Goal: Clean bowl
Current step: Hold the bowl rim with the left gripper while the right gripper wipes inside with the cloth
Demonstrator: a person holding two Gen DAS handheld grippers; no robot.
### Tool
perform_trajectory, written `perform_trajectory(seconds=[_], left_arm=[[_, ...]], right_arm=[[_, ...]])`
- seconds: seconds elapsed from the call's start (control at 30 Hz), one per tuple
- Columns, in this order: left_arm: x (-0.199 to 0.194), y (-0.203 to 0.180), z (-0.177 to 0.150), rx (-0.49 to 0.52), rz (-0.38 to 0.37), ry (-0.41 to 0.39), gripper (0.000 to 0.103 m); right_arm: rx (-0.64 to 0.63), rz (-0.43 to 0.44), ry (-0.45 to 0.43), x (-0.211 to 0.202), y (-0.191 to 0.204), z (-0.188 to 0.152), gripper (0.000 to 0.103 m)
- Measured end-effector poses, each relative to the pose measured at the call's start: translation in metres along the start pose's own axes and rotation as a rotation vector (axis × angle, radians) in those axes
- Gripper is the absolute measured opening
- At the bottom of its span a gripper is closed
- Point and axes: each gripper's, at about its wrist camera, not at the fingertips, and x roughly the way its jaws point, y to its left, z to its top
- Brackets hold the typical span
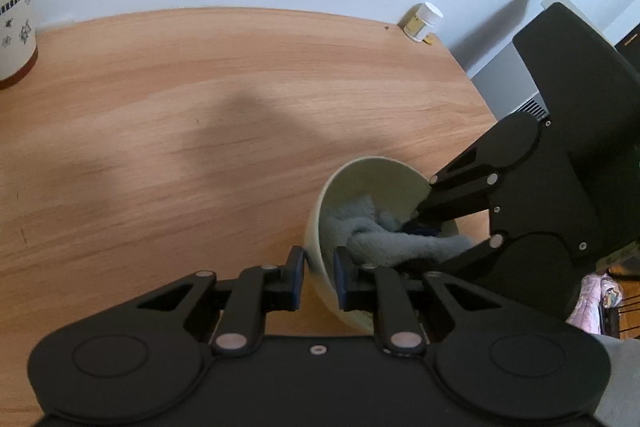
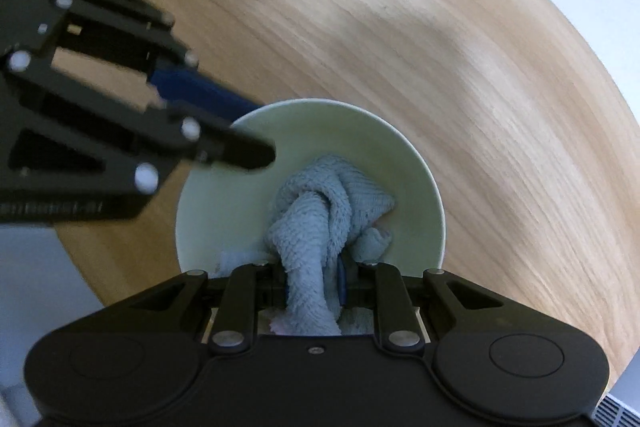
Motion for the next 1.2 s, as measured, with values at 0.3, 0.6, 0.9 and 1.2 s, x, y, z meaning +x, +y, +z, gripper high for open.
perform_trajectory(seconds=[0.3, 0.6, 0.9, 1.2], left_arm=[[0.0, 0.0, -0.001, -0.038, 0.007, -0.01, 0.012], [0.0, -0.003, 0.0, -0.048, 0.036, -0.013, 0.007], [0.001, -0.007, 0.001, -0.02, 0.049, -0.003, 0.008], [0.002, 0.003, -0.001, -0.069, -0.013, 0.021, 0.01]], right_arm=[[0.277, 0.165, -0.139, -0.023, -0.025, -0.014, 0.021], [0.129, 0.248, -0.141, -0.016, -0.005, -0.024, 0.021], [-0.085, 0.056, -0.093, -0.002, 0.023, -0.025, 0.021], [0.056, -0.03, -0.204, -0.022, 0.016, -0.04, 0.022]])
